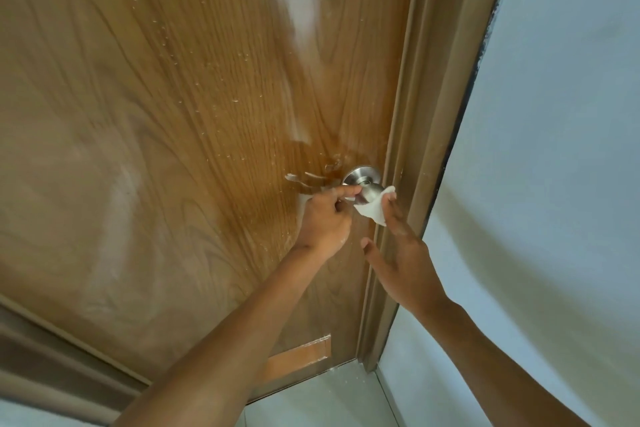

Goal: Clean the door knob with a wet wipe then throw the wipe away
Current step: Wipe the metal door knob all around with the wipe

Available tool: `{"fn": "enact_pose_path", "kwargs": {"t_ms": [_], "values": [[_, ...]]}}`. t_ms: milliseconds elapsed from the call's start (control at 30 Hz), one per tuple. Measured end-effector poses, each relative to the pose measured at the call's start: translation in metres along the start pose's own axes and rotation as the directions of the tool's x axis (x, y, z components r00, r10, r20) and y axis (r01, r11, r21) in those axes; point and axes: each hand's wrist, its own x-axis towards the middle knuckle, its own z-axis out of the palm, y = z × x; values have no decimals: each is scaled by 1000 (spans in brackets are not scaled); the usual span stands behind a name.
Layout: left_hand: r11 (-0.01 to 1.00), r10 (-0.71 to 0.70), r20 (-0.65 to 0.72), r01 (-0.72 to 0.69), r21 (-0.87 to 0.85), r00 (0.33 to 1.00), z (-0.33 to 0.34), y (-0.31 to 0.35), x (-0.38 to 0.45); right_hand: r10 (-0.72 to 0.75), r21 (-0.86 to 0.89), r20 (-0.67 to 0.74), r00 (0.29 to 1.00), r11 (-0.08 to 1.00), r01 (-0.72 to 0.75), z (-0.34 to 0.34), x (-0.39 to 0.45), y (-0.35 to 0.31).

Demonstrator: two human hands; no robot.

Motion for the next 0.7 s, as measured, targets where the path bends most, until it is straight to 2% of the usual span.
{"fn": "enact_pose_path", "kwargs": {"t_ms": [167, 200, 267, 300, 367, 400, 433, 500, 567, 633, 700], "values": [[1000, 10, -17, -10, 25, 1000, 3, -1, -1, 3, 48, -65, 998, 999, 0, 0, 11, -2], [999, 13, -24, -12, 35, 1000, 3, -1, 0, 46, 93, -66, 997, 995, -40, -3, 19, -2], [998, 20, -40, -18, 59, 999, 3, -2, 0, 234, 274, 6, 972, 935, -227, -9, 34, -7], [997, 25, -43, -22, 68, 999, 4, -2, 0, 335, 469, 93, 938, 816, -338, -13, 42, -8], [997, 30, -43, -26, 73, 999, 4, -3, 0, 464, 766, 291, 837, 411, -495, -16, 48, -8], [997, 32, -41, -28, 75, 999, 4, -3, 1, 466, 826, 342, 816, 264, -498, -18, 45, -8], [997, 30, -38, -27, 78, 999, 4, -3, 0, 466, 860, 364, 806, 164, -483, -19, 39, -8], [997, 24, -36, -21, 79, 999, 2, -4, 1, 484, 892, 392, 782, 9, -453, -15, 27, -7], [996, 24, -37, -21, 84, 999, 3, -4, 1, 502, 899, 415, 759, -101, -426, -14, 22, -8], [995, 28, -40, -24, 92, 999, 4, -4, 1, 512, 902, 423, 748, -154, -404, -14, 25, -9], [996, 30, -46, -26, 90, 998, 5, -3, 1, 540, 910, 400, 740, -137, -392, -13, 32, -14]]}}
